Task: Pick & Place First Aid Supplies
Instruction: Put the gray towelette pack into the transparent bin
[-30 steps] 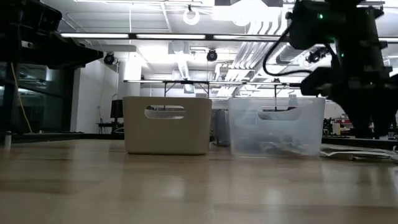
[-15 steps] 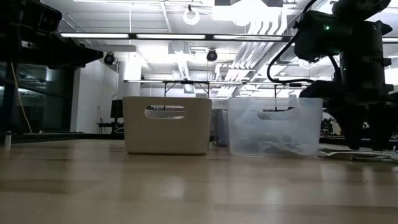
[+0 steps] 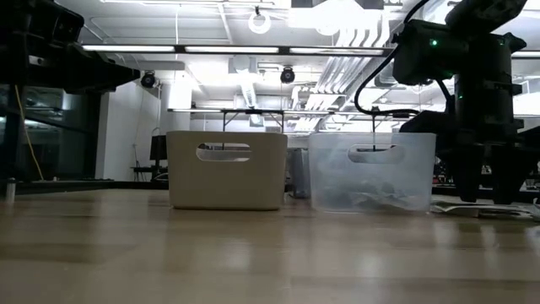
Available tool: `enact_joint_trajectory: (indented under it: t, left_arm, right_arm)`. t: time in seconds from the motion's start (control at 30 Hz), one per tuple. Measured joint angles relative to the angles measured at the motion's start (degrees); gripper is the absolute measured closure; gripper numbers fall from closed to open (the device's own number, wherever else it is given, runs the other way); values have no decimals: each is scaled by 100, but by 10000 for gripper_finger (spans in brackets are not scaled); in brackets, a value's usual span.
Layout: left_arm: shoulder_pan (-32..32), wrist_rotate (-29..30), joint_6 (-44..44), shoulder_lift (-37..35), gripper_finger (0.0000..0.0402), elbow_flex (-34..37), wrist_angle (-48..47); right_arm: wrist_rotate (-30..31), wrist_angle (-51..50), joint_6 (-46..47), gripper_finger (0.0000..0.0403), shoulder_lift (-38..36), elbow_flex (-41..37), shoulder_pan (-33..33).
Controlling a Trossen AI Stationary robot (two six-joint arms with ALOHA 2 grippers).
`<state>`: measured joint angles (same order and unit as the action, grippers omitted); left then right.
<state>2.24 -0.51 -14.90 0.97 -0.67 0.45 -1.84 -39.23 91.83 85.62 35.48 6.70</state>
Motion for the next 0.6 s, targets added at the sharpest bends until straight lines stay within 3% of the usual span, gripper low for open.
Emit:
enact_joint_trajectory:
  t: [0.6]
  left_arm:
    - [-2, -2, 0, 2, 305, 0, 0]
  right_arm:
    - [42, -69, -198, 336, -89, -6, 2]
